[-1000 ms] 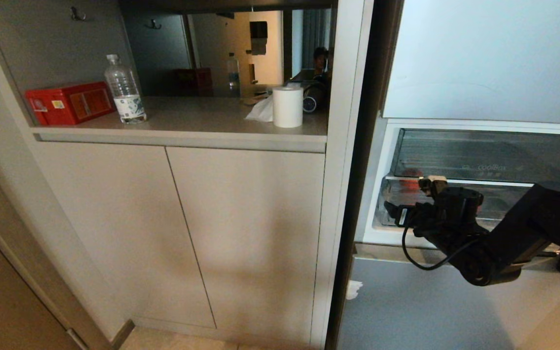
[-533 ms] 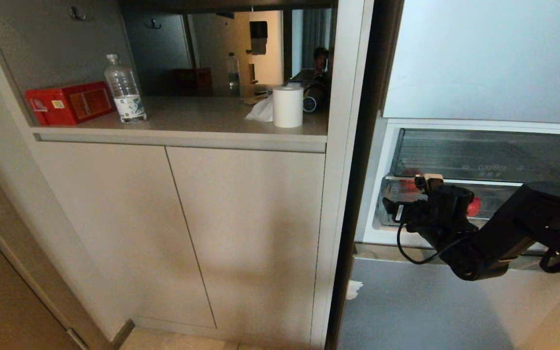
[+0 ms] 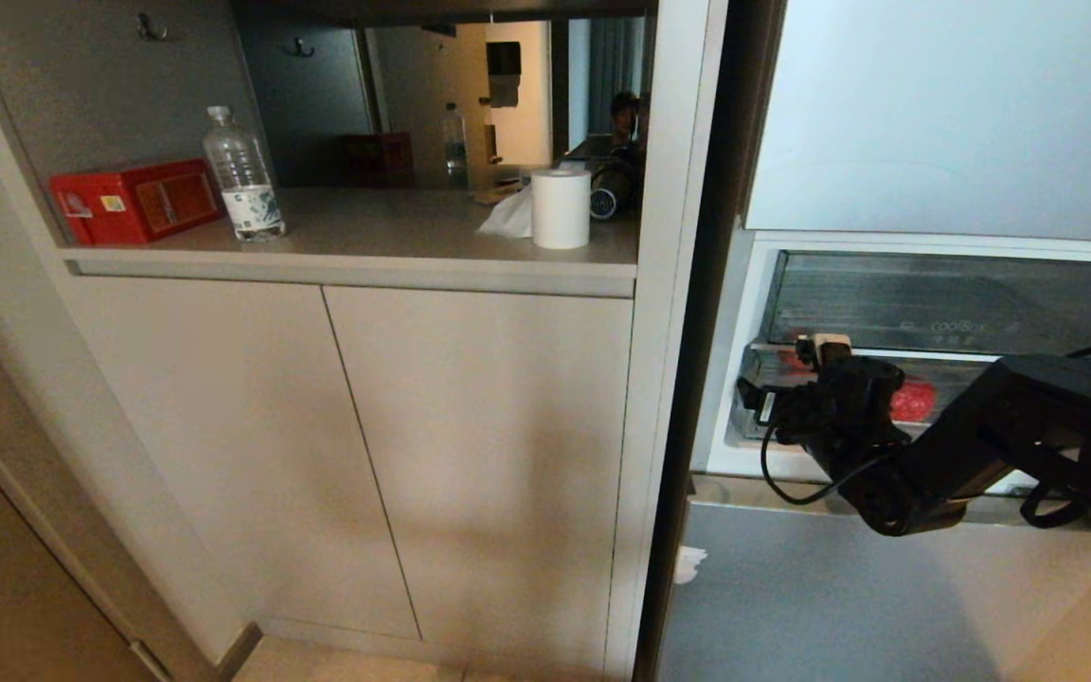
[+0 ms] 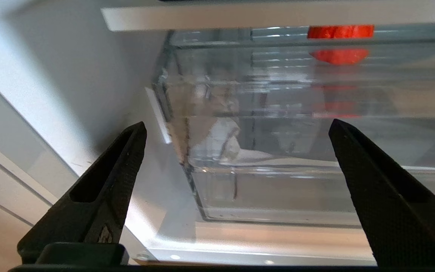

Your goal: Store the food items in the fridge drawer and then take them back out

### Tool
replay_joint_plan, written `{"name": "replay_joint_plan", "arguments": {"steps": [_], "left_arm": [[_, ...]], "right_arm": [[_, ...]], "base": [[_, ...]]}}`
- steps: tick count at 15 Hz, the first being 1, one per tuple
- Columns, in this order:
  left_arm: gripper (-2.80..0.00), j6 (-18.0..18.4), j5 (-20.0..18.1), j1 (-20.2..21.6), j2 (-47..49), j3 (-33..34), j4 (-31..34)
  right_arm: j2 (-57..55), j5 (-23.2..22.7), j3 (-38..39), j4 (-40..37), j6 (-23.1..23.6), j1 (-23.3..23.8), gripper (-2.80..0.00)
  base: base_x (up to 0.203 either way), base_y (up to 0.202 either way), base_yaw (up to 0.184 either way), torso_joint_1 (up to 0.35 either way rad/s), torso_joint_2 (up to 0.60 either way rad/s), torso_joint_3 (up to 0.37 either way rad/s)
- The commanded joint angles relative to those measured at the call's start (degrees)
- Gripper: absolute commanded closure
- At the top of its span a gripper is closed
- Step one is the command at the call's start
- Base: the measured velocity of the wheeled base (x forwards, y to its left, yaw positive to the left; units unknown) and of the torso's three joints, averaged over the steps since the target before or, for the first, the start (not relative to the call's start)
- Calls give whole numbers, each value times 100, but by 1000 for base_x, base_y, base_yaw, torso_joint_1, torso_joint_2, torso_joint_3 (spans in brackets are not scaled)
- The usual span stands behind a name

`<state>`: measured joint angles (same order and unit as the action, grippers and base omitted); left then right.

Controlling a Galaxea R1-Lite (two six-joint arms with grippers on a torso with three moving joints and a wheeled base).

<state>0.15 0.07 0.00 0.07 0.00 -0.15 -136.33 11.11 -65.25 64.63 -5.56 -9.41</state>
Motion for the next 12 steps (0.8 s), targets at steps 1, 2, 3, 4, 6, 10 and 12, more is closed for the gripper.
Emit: {"name": "replay_joint_plan", "arguments": {"steps": [1,2,3,4,6,10,12], "left_arm": [[0,-6,1,0,1,9,-3],[0,3,1,0,1,9,-3],[0,3,1,0,1,9,-3],[0,3,1,0,1,9,-3],[0,-6,1,0,1,9,-3],[0,2,1,0,1,9,-3],[0,3,1,0,1,9,-3]], "right_arm": [[-58,26,-144,-55,-7,-68,-280],[-89,80,-208,-71,-7,-99,-280],[-129,127,-266,-65,-4,-105,-280],[-139,128,-269,-73,-7,-114,-280],[-139,137,-260,-117,-7,-132,-280],[-153,132,-255,-117,-7,-158,0],[-197,137,-260,-117,-7,-228,0]], "base": [[0,0,0,0,0,0],[0,0,0,0,0,0],[0,0,0,0,0,0],[0,0,0,0,0,0],[0,0,0,0,0,0],[0,0,0,0,0,0],[0,0,0,0,0,0]]}}
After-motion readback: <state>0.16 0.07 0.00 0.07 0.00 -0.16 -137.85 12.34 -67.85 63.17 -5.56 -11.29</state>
